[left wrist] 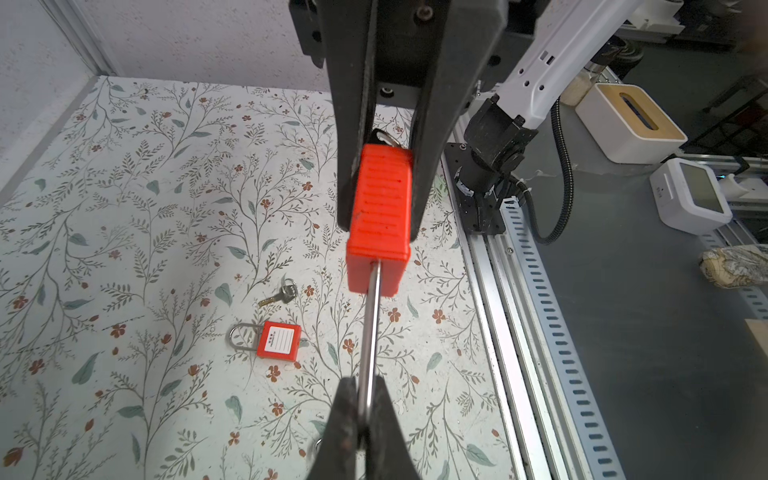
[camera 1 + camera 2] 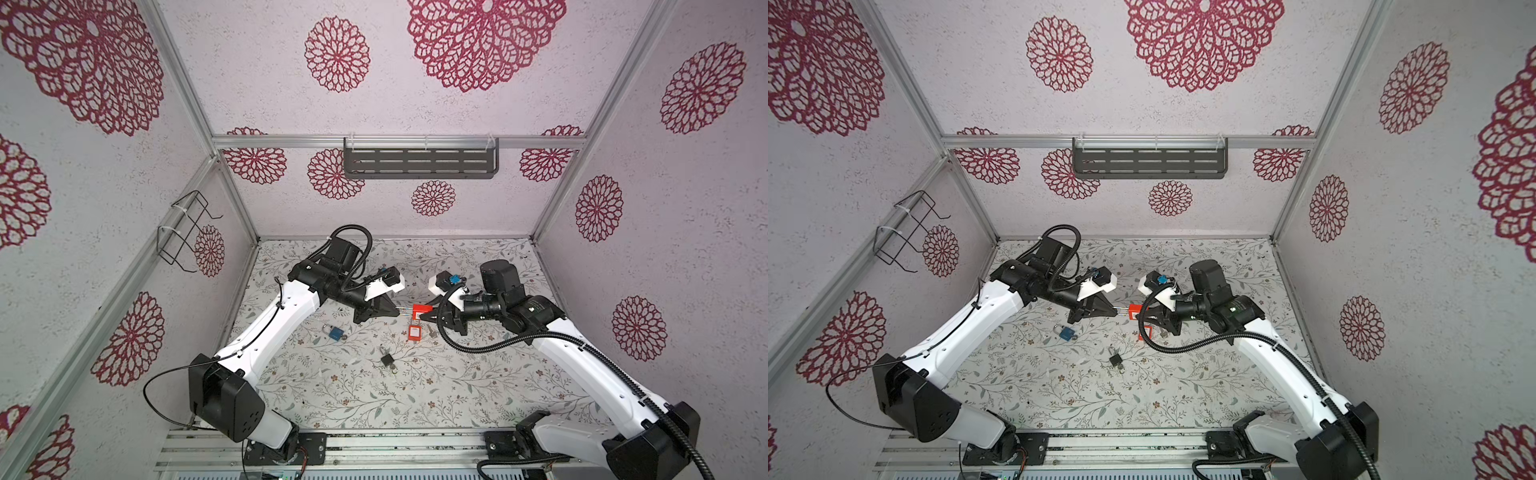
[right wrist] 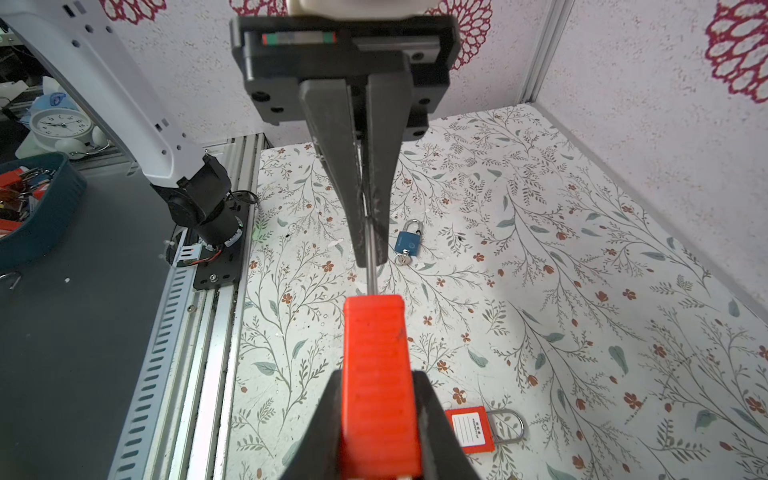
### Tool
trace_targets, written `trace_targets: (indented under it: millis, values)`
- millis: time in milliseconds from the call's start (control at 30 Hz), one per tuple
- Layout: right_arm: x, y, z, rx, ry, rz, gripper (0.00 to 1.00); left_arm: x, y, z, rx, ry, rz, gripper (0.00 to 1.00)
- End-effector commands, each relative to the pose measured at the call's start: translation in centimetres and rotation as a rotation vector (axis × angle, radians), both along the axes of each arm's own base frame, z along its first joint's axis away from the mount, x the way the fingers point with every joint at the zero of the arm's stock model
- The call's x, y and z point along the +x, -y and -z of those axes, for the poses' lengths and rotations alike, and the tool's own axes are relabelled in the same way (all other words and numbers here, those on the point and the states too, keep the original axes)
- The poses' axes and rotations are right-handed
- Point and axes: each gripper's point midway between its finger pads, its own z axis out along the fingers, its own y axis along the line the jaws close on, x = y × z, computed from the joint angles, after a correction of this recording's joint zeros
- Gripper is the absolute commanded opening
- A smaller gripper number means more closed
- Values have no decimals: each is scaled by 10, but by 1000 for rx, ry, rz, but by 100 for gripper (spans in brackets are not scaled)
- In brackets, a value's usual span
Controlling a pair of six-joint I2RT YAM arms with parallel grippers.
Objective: Lock with the key
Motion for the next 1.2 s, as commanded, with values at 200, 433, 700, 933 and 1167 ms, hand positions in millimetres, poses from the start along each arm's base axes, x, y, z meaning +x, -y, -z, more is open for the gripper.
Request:
trace_targets:
  millis: [200, 433, 700, 933, 1167]
  values:
    - [20, -5, -24, 35, 178, 2, 8, -25, 22, -14, -60, -87, 149, 0]
    - [27, -3, -29, 30, 288, 14, 6, -23, 25, -12, -51, -151, 165, 0]
    - [30, -8, -20, 13, 230, -1, 9, -13, 26, -6, -7, -98, 137, 0]
    - [39, 10, -14, -58, 234, 101, 37, 4, 8, -5, -13, -65, 55, 0]
    - [29, 27, -9, -80, 195, 156, 60, 11, -2, -7, -12, -34, 15, 0]
